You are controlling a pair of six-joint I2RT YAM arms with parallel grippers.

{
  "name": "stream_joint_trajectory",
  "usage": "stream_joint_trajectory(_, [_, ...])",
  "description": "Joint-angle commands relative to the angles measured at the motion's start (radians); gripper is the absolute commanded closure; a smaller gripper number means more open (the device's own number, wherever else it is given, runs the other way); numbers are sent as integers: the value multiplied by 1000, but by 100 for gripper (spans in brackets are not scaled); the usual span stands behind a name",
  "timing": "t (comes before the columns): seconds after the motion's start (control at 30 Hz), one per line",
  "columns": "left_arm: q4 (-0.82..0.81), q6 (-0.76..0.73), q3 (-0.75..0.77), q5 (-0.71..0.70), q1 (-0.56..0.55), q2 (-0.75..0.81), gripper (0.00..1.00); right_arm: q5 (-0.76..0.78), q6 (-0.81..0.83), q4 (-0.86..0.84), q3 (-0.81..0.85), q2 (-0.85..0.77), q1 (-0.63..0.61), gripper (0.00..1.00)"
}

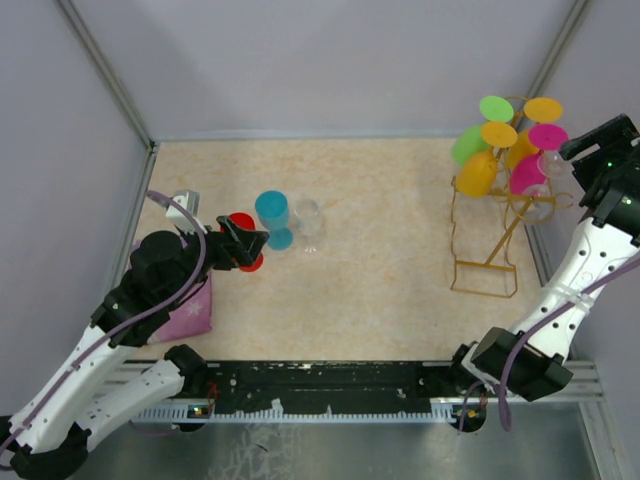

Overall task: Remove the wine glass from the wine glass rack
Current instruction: Pick up the wine glass from the wine rack.

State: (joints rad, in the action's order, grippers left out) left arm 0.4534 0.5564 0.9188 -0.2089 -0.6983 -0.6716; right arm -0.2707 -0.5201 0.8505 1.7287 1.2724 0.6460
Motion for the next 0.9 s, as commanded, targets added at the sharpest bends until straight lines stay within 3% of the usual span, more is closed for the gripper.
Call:
stream_joint_trajectory(0.0, [-1,-9,9,1,3,8,1,-52,-31,-89,-32,-15,57,31])
stream_joint_trajectory(0.23, [-15,-10,9,5,3,-14,1,-94,-45,-136,-73,-8,63,46])
stream_joint_trajectory(0.53, [-12,-8,6,12,3,-22,1,-47,-51,-159,-129,-11,64,45])
stream_joint_trajectory(0.87, [-16,-7,2,8,3,-25,1,-97,-78,-209,-183,-5,64,54])
